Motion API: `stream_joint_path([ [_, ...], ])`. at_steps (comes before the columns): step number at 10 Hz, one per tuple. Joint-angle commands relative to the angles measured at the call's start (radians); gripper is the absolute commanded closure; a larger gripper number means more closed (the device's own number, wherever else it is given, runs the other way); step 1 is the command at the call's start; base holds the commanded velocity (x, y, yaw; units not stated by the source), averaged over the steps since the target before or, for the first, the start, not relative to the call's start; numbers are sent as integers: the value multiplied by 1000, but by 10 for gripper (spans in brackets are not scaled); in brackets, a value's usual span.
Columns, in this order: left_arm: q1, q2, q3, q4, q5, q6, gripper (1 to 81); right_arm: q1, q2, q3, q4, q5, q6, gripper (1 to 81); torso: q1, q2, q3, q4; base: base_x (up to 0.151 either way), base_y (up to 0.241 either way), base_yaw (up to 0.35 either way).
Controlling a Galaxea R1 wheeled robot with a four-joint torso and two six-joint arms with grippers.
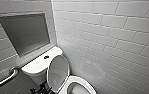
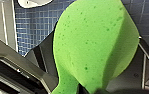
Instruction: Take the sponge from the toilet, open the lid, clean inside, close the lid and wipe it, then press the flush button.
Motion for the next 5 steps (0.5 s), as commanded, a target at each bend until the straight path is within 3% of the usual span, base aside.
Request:
stream_joint_path([
  [1, -147, -55, -152, 55, -25, 30, 10, 5, -44, 48, -16, -59, 1, 811, 0, 0, 0, 0, 0, 0, 0],
  [3, -141, -60, -126, 121, -35, 16, 10, 7, -61, 75, -14, -59, -1, 811, 0, 0, 0, 0, 0, 0, 0],
  [4, -140, -60, -113, 237, -36, -24, 10, 10, -57, 74, -13, -59, -1, 811, 0, 0, 1, 0, 0, 0, 0],
  [5, -132, -55, -123, 381, -35, -114, 10, 14, -49, 71, -16, -59, -2, 811, 0, 0, 1, 0, 0, 0, 0],
])
